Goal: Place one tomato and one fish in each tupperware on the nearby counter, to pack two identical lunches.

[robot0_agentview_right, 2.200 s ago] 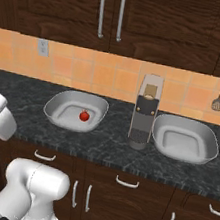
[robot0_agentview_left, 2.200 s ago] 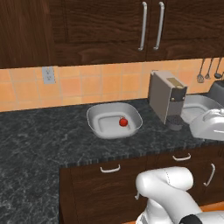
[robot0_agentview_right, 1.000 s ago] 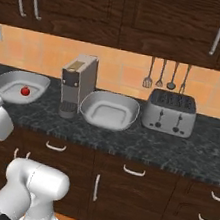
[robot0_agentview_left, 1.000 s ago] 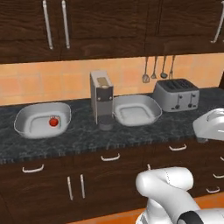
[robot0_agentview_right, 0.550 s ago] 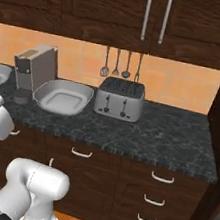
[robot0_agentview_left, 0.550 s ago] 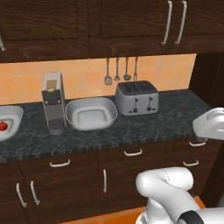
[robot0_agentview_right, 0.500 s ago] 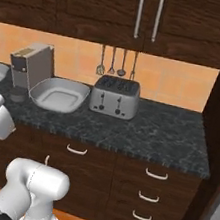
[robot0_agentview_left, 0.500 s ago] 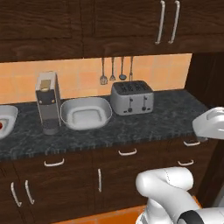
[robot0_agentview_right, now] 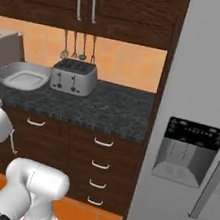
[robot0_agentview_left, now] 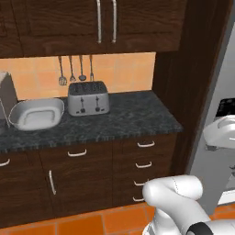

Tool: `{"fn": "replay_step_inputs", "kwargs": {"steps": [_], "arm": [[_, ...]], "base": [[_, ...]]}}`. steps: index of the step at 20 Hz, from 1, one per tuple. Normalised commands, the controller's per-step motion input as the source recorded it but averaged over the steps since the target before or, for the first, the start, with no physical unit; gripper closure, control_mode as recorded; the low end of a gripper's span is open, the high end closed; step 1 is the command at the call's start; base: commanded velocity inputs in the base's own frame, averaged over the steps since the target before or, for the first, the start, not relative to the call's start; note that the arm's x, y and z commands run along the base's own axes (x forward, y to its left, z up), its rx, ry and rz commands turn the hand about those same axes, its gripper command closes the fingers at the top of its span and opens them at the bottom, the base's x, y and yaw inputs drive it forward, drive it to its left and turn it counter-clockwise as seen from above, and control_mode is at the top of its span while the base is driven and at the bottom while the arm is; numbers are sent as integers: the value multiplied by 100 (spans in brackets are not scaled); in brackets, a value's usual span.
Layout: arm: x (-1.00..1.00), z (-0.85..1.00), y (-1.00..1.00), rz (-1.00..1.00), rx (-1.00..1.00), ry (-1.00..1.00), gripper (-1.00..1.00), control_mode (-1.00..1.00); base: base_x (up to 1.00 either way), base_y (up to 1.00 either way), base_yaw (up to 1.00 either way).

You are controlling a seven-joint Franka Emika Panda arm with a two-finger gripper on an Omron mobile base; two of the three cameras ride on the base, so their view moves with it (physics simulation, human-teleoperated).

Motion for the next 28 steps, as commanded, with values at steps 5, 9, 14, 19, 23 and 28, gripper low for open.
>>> {"fn": "replay_step_inputs", "kwargs": {"steps": [5, 9, 14, 19, 23, 28], "arm": [[0, 0, 0, 0, 0, 0, -100, 100], [0, 0, 0, 0, 0, 0, -100, 100], [0, 0, 0, 0, 0, 0, -100, 100], [0, 0, 0, 0, 0, 0, -100, 100], [0, 0, 0, 0, 0, 0, -100, 100], [0, 0, 0, 0, 0, 0, -100, 100]], "base": [[8, -100, 8], [0, -100, 10], [13, -100, 8], [22, -66, 1], [63, -31, 3], [21, -44, 4]]}}
